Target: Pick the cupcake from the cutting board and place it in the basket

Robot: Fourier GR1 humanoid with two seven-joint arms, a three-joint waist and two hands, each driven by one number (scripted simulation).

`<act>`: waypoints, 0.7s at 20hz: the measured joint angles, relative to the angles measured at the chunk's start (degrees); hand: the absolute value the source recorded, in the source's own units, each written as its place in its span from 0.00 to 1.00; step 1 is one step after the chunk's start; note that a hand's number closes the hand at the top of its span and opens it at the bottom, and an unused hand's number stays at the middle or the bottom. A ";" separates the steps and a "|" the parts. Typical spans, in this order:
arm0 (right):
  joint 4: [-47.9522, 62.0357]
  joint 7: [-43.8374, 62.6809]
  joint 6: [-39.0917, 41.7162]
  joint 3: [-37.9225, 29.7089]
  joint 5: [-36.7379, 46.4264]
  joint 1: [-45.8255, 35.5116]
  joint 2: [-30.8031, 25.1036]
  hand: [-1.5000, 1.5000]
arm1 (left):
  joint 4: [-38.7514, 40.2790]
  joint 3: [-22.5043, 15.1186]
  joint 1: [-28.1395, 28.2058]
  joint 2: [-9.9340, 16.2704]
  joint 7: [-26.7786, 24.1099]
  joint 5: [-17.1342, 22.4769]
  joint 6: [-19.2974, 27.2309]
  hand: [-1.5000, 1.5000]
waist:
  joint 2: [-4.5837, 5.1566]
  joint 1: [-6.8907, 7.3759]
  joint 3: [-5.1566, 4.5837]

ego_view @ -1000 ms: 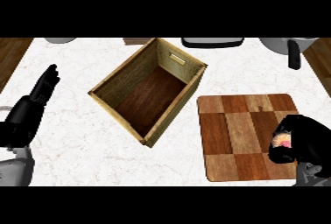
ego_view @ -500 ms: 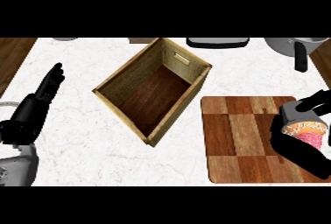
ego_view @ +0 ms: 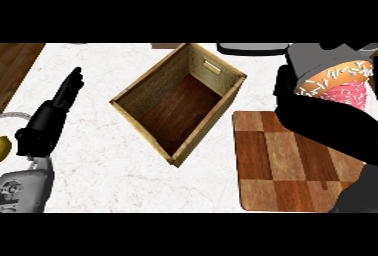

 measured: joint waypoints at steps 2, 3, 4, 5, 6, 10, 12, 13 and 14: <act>4.80 0.42 0.54 -1.75 -1.16 -5.14 1.26 1.00 | -0.62 0.00 0.10 0.11 0.46 0.18 -0.25 0.50 | -0.01 0.32 0.01; 7.24 1.04 0.48 -2.03 -1.52 -7.69 1.68 1.00 | -0.21 0.19 -0.22 0.25 0.19 0.25 -0.31 0.50 | 0.03 0.40 0.02; 9.56 1.39 0.69 -2.95 -2.08 -10.44 2.02 1.00 | -0.21 0.40 -0.27 0.40 0.29 0.46 -0.47 0.50 | 0.01 0.48 0.02; 12.07 1.75 0.73 -3.45 -2.57 -12.71 2.28 1.00 | -0.48 0.25 0.06 0.36 0.25 0.51 -0.66 0.50 | -0.01 0.65 0.02; 14.74 2.03 0.65 -3.99 -2.97 -14.96 2.48 1.00 | -0.38 0.38 0.20 0.50 -0.01 0.56 -0.76 0.50 | 0.03 0.77 0.03; 25.73 2.82 -0.55 -6.15 -4.29 -22.77 2.91 1.00 | -1.16 -0.27 -0.49 0.01 1.11 0.56 -0.87 0.50 | 0.21 1.27 0.05; 31.44 3.02 -1.84 -7.32 -4.53 -25.45 2.99 1.00 | -1.33 -0.32 -0.46 -0.03 0.93 0.65 -0.98 0.50 | 0.36 1.59 0.04; 34.20 3.16 -2.44 -7.61 -5.05 -26.96 3.03 1.00 | -0.80 -0.19 -1.27 0.06 1.08 0.72 -1.03 0.50 | 0.45 1.58 0.05; 36.37 3.21 -2.87 -7.90 -5.98 -28.00 3.05 1.00 | -0.17 -0.19 -1.50 -0.12 0.76 0.51 -0.74 0.50 | 0.48 1.47 0.06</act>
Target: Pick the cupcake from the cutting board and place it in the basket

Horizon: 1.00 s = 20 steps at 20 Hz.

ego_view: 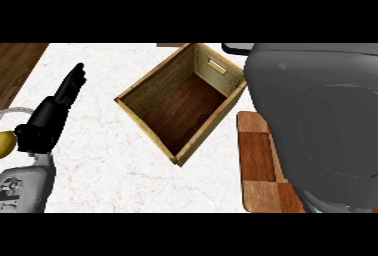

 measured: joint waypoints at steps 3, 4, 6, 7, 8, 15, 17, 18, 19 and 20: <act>6.42 0.30 -1.00 -1.12 -2.05 -3.07 0.03 1.00 | 0.16 -0.08 -0.01 0.13 -0.19 -0.27 -0.04 0.50 | -0.03 -0.02 0.02; 8.51 0.55 -1.52 -1.04 -3.03 -3.82 0.04 1.00 | 0.65 -0.08 -0.47 0.13 -0.16 -0.39 0.04 0.50 | 0.00 -0.01 0.02; 12.59 0.60 -2.39 -1.70 -4.33 -4.98 0.05 1.00 | 0.74 0.40 -0.48 0.61 -0.28 -0.13 -0.26 0.50 | 0.02 0.07 0.02; 14.00 1.10 -2.97 -1.22 -5.11 -5.25 0.04 1.00 | 0.79 -0.06 -0.29 0.13 -0.63 -0.63 0.19 0.50 | -0.01 0.04 0.03; 15.79 1.28 -3.17 -1.46 -5.34 -5.94 0.05 1.00 | 0.59 -0.20 0.13 -0.10 -0.79 -0.83 0.44 0.50 | -0.05 0.01 0.03; 26.05 1.12 -0.99 1.16 -4.12 -7.76 0.03 1.00 | -0.07 0.27 0.67 -0.12 -0.29 -0.52 0.57 0.50 | -0.39 -0.88 0.06; 28.13 0.49 0.41 1.32 -3.67 -8.59 -0.16 1.00 | -0.08 0.22 1.29 -0.25 -0.65 -0.79 0.81 0.50 | -0.42 -1.19 0.07; 29.45 -0.07 1.26 1.21 -3.73 -8.90 -0.29 1.00 | -0.17 0.54 1.52 0.01 -0.82 -0.51 0.59 0.50 | -0.41 -1.20 0.07; 30.69 -0.35 1.94 0.97 -3.84 -9.39 -0.26 0.00 | -0.18 0.56 2.05 0.11 -1.29 -0.55 0.50 0.50 | -0.39 -1.20 0.08; 31.55 -0.45 2.41 0.59 -4.41 -9.96 -0.22 0.00 | 0.20 0.92 2.01 0.44 -1.65 -0.28 0.20 0.50 | -0.36 -1.23 0.08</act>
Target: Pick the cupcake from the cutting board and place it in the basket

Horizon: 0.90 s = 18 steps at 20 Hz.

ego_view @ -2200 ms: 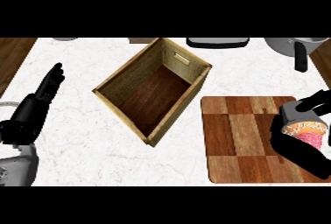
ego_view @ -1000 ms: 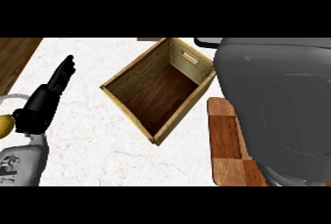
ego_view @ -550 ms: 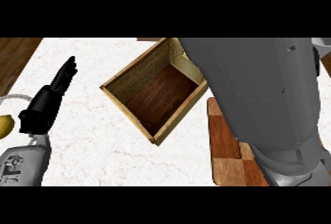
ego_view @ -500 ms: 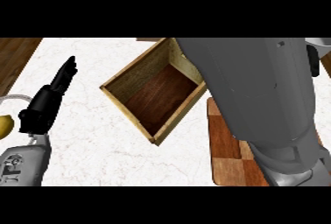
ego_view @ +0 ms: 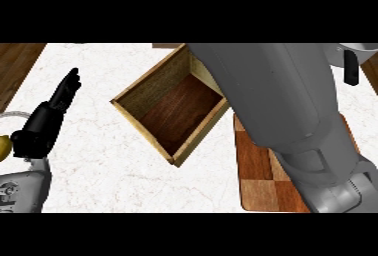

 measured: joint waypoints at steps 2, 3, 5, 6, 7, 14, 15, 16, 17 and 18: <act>1.04 -0.24 0.62 -0.77 -1.29 -0.15 0.04 0.00 | -0.25 -0.09 -0.28 -0.13 0.47 -0.05 0.08 0.50 | -0.01 -0.13 0.02; 1.38 -0.31 1.07 -1.68 -2.09 -0.60 0.05 0.00 | -0.08 0.49 -0.56 0.41 0.69 0.43 -0.35 0.50 | -0.02 -0.23 0.04; 1.94 -0.33 1.00 -2.00 -3.67 -0.44 0.06 0.00 | 0.09 0.35 -0.64 0.18 0.57 0.25 -0.17 0.50 | -0.01 -0.24 0.05; 1.79 -0.04 0.71 -2.02 -4.73 -0.41 0.06 0.00 | -0.02 0.14 -0.68 -0.13 0.71 0.02 0.13 0.50 | -0.02 -0.23 0.06; 1.54 0.25 0.30 -1.89 -5.65 -0.41 0.06 0.00 | -0.08 -0.13 -1.13 -0.48 1.22 -0.19 0.43 0.50 | -0.02 -0.24 0.06; -1.30 0.23 -8.28 -3.84 -4.95 -1.53 -0.06 0.00 | -0.47 -0.23 0.01 -0.65 0.49 -0.22 0.26 0.50 | 0.03 -0.18 0.07; -1.97 -0.03 -10.41 -4.66 -4.06 -1.09 -0.54 0.00 | -0.73 -0.25 -0.09 -0.72 0.84 -0.13 0.25 0.50 | 0.02 -0.29 0.07; -3.05 0.01 -12.58 -5.21 -2.96 -0.60 -0.71 0.00 | -0.60 -0.15 -0.11 -0.72 0.95 -0.09 0.28 0.50 | 0.00 -0.54 0.09; -3.91 0.16 -14.79 -5.76 -1.63 -0.26 -1.05 0.00 | -0.89 -0.01 0.11 -0.61 1.15 0.06 0.16 0.50 | -0.05 -0.55 0.10; -4.81 0.28 -16.38 -6.58 -0.54 -0.15 -1.79 0.00 | -1.22 0.12 0.32 -0.44 1.22 0.17 0.05 0.50 | -0.09 -0.61 0.10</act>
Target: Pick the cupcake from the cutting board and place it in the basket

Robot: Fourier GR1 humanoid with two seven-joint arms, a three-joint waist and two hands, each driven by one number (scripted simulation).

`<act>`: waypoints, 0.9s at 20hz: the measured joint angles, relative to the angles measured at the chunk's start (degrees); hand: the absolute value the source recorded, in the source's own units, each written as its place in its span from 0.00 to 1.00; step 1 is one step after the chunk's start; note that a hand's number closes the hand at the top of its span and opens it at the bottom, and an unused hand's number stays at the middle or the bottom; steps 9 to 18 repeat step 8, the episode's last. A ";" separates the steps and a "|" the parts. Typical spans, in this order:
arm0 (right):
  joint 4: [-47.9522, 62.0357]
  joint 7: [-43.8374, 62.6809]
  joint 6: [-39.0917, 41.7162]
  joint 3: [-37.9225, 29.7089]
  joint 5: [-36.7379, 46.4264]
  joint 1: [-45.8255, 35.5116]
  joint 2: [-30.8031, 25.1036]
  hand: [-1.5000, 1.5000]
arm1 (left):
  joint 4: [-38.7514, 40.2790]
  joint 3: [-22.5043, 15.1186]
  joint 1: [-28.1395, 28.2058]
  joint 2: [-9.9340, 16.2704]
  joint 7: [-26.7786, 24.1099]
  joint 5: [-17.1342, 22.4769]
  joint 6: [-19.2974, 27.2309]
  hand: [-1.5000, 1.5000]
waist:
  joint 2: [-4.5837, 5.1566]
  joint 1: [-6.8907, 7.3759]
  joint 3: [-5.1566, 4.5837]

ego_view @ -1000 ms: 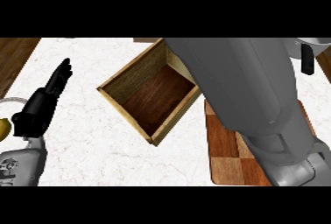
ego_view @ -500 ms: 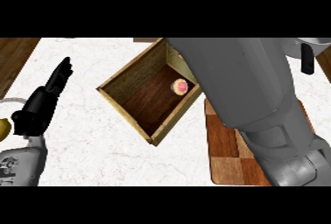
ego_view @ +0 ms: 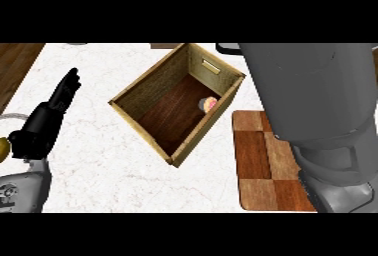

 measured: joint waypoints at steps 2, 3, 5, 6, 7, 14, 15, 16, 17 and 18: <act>-2.45 0.06 -3.09 -1.01 2.27 1.54 -0.57 0.00 | 0.01 0.38 -0.25 0.37 0.18 0.15 -0.12 0.50 | -0.07 -0.48 0.03; -3.72 0.21 -4.18 -1.75 3.35 1.95 -1.15 0.00 | 0.02 0.54 -0.02 0.57 0.30 0.25 -0.30 0.50 | -0.12 -0.61 0.03; -6.23 0.47 -6.24 -2.90 5.81 3.42 -1.97 0.00 | -0.80 0.65 0.46 0.80 0.65 0.60 -0.72 0.50 | -0.24 -0.74 0.04; -8.26 0.64 -6.74 -3.40 6.67 4.33 -2.40 0.00 | -0.60 1.00 0.50 1.01 0.66 0.66 -0.69 0.50 | -0.33 -1.13 0.06; -10.12 0.60 -7.37 -4.19 7.45 5.77 -2.89 0.00 | -0.51 1.21 0.66 1.14 0.48 0.58 -0.56 0.50 | -0.37 -1.40 0.06; -11.94 0.66 -7.57 -5.11 8.05 6.67 -3.88 0.00 | -0.73 1.68 1.28 1.56 0.22 1.03 -1.02 0.50 | -0.41 -1.45 0.07; -11.94 0.66 -7.57 -5.11 8.05 6.67 -3.88 0.00 | -0.73 1.68 1.28 1.56 0.22 1.03 -1.02 0.50 | -0.41 -1.45 0.07; -11.94 0.66 -7.57 -5.11 8.05 6.67 -3.88 0.00 | -0.73 1.68 1.28 1.56 0.22 1.03 -1.02 0.50 | -0.41 -1.45 0.07; -11.94 0.66 -7.57 -5.11 8.05 6.67 -3.88 0.00 | -0.73 1.68 1.28 1.56 0.22 1.03 -1.02 0.50 | -0.41 -1.45 0.07; -11.94 0.66 -7.57 -5.11 8.05 6.67 -3.88 0.00 | -0.73 1.68 1.28 1.56 0.22 1.03 -1.02 0.50 | -0.41 -1.45 0.07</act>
